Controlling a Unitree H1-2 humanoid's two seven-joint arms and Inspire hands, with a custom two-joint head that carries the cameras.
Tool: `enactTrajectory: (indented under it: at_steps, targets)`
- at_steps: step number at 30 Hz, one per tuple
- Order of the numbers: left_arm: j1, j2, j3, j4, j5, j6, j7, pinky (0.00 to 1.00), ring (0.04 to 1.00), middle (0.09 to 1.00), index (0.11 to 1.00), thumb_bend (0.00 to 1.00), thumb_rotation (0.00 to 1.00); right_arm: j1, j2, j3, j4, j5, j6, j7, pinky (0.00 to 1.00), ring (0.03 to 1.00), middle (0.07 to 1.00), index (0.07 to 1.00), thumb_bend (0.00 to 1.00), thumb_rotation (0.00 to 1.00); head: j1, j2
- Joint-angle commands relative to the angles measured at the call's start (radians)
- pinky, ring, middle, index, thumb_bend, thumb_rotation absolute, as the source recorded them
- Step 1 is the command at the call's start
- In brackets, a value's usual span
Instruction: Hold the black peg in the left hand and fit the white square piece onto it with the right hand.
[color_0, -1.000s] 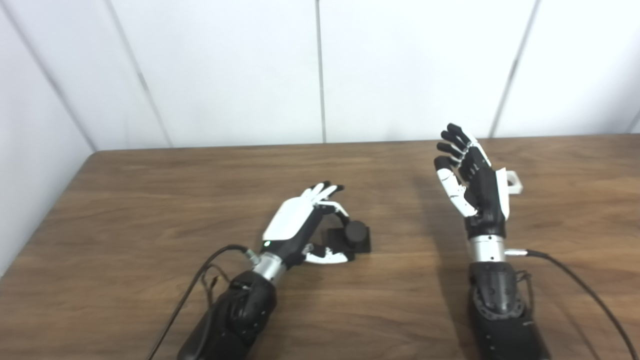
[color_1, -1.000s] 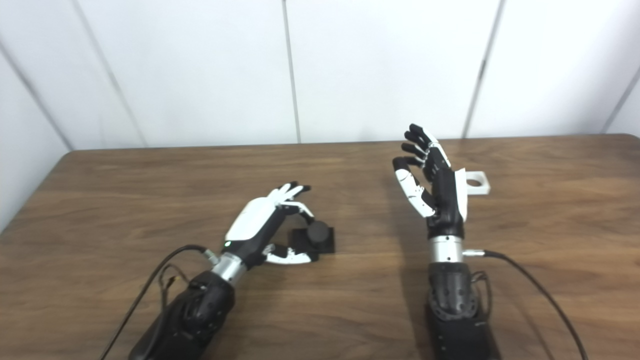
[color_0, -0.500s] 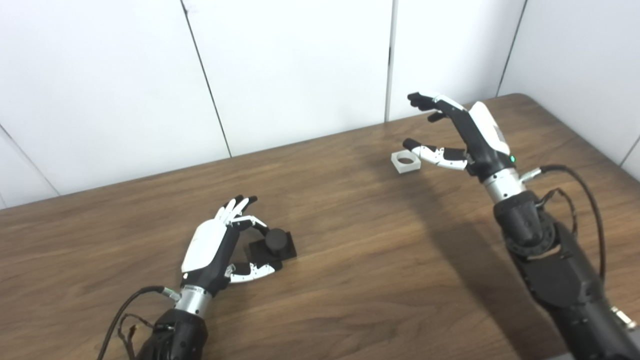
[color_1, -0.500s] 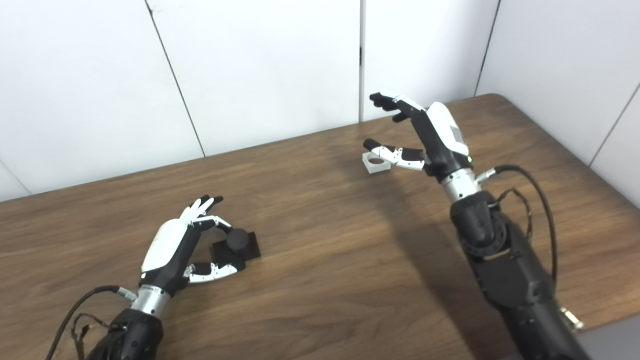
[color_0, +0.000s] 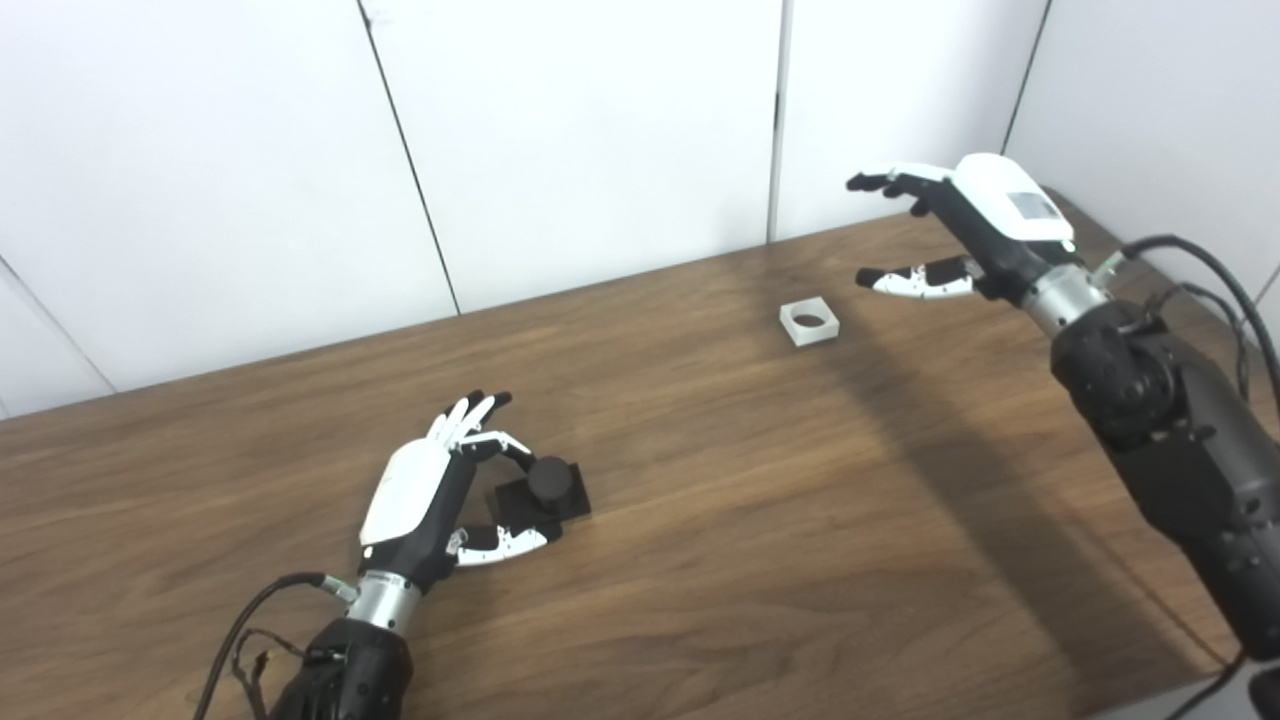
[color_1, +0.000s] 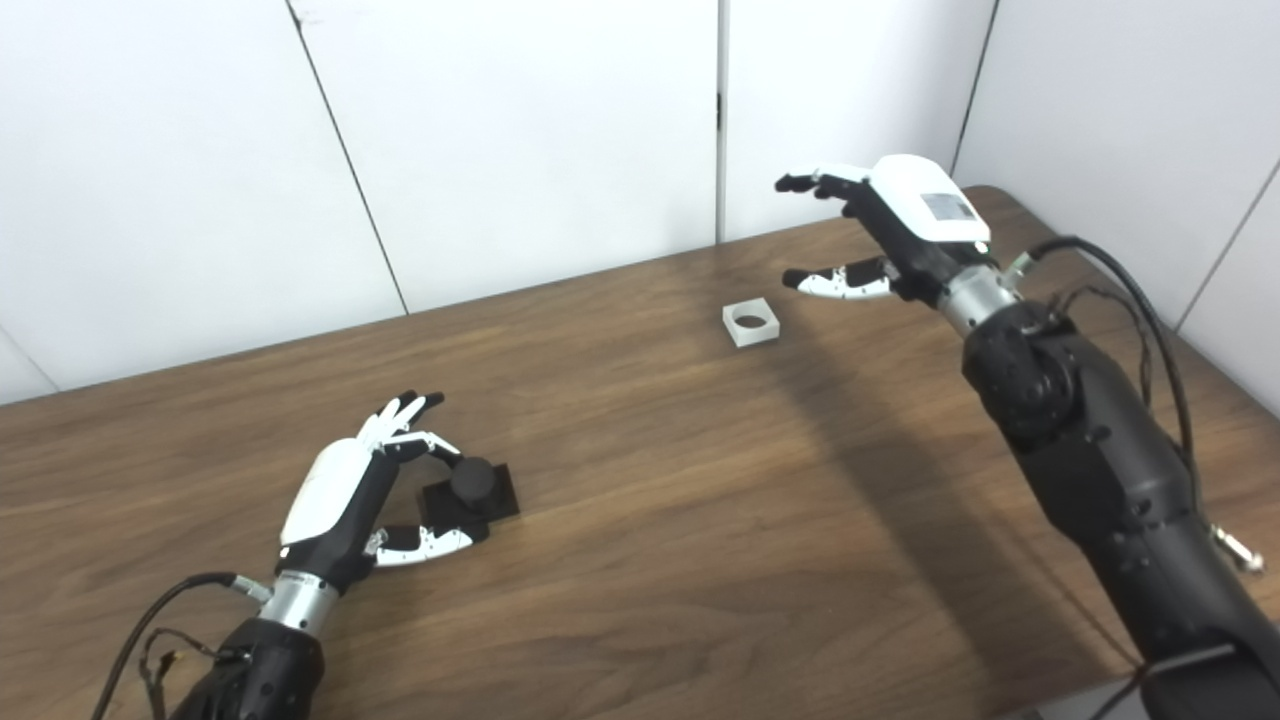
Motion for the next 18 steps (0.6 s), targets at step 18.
enactTrajectory:
  at_steps: [18]
  targets:
    - [0.010,0.048,0.002,0.019,0.040,0.038,-0.019,0.99,1.000,0.948,0.497,0.52,0.09,-0.232,-0.040,0.127,0.206,-0.042,0.044,0.102,0.86,0.929,0.909,0.818,0.59,0.46,0.008,0.002]
